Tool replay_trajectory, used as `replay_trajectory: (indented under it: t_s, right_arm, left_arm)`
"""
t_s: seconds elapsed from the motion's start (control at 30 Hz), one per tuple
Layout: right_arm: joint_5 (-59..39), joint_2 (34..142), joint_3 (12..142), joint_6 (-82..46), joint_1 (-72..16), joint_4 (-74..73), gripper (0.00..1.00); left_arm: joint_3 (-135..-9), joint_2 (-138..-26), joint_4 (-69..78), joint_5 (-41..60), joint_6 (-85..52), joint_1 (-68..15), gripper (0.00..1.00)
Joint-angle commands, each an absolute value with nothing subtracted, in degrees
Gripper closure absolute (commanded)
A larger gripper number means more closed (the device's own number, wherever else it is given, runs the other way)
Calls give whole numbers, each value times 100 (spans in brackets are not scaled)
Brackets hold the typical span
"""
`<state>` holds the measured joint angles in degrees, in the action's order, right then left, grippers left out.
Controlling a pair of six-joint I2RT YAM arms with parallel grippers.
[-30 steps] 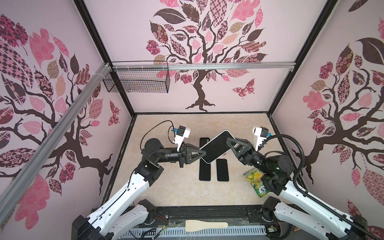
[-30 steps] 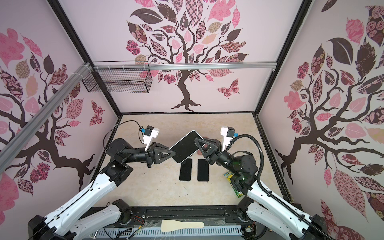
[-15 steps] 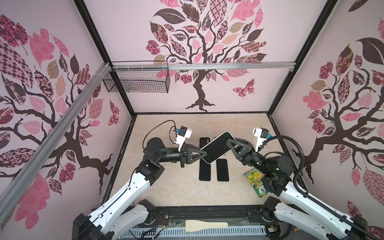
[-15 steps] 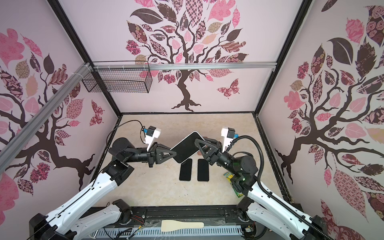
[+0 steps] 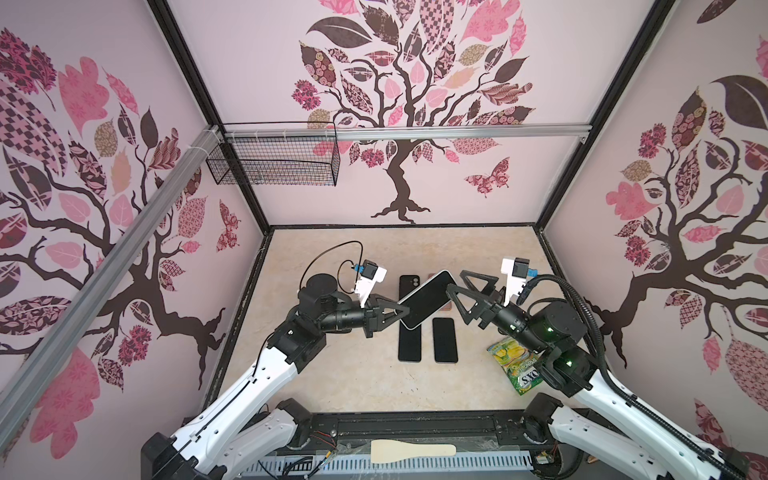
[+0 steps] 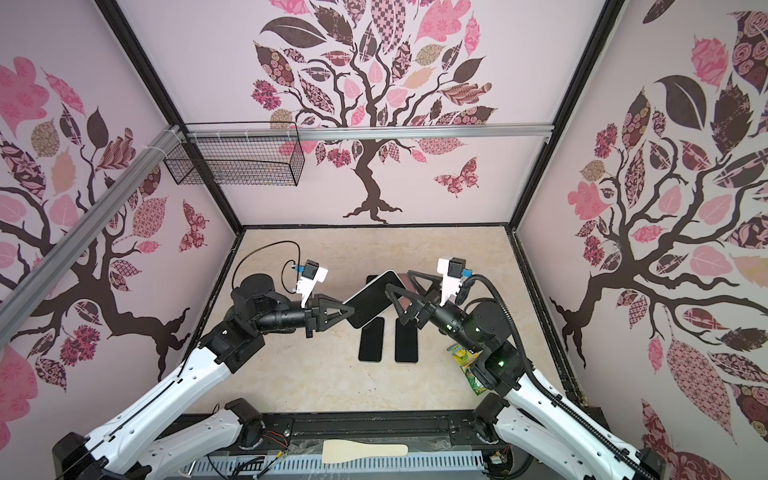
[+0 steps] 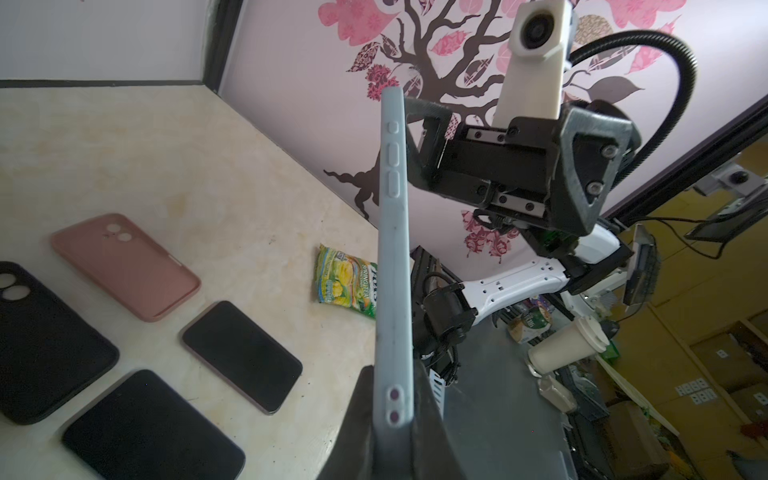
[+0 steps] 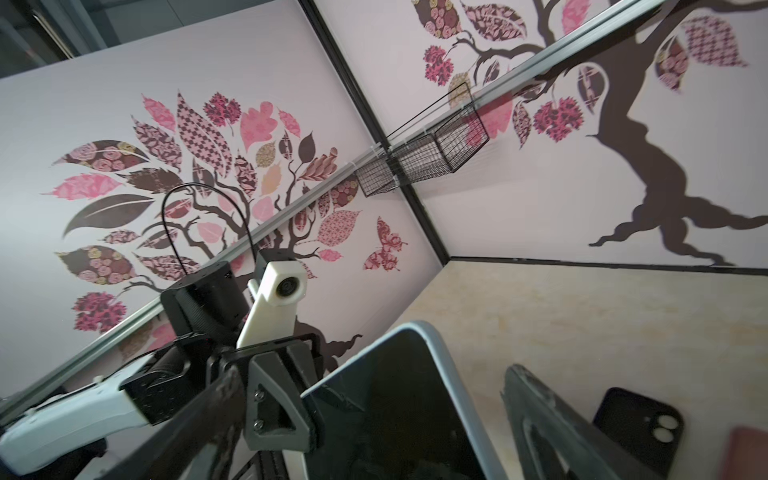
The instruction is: Take the phone out of the phone case
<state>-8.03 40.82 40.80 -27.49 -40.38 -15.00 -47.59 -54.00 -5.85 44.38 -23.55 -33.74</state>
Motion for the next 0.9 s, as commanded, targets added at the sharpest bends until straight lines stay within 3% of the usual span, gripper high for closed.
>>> replay_trajectory:
  t_s: [0.0, 0.13, 0.37, 0.63, 0.87]
  right_arm:
    - [-191, 4297, 4699, -1730, -4059, -80, 1]
    - [-291, 4576, 4691, -1305, -3920, 72, 0]
    - [-2935, 5038, 5142, -1960, -2372, 532, 1]
    - [-3841, 4995, 5002, -1977, -2342, -69, 1]
    - [-4470, 4983, 4899, -1970, -2347, -340, 2]
  left_arm:
    - [-5083, -5173, -775, 4150, -1501, -3353, 100]
    - [-4878, -4985, -617, 4166, -933, -3288, 100]
    - [-4910, -5100, -731, 5074, -36, -2649, 100]
    - [-5047, -5339, -1222, 4887, 1002, -2452, 100]
    - [-5109, -5449, -1268, 5300, 1632, -2452, 100]
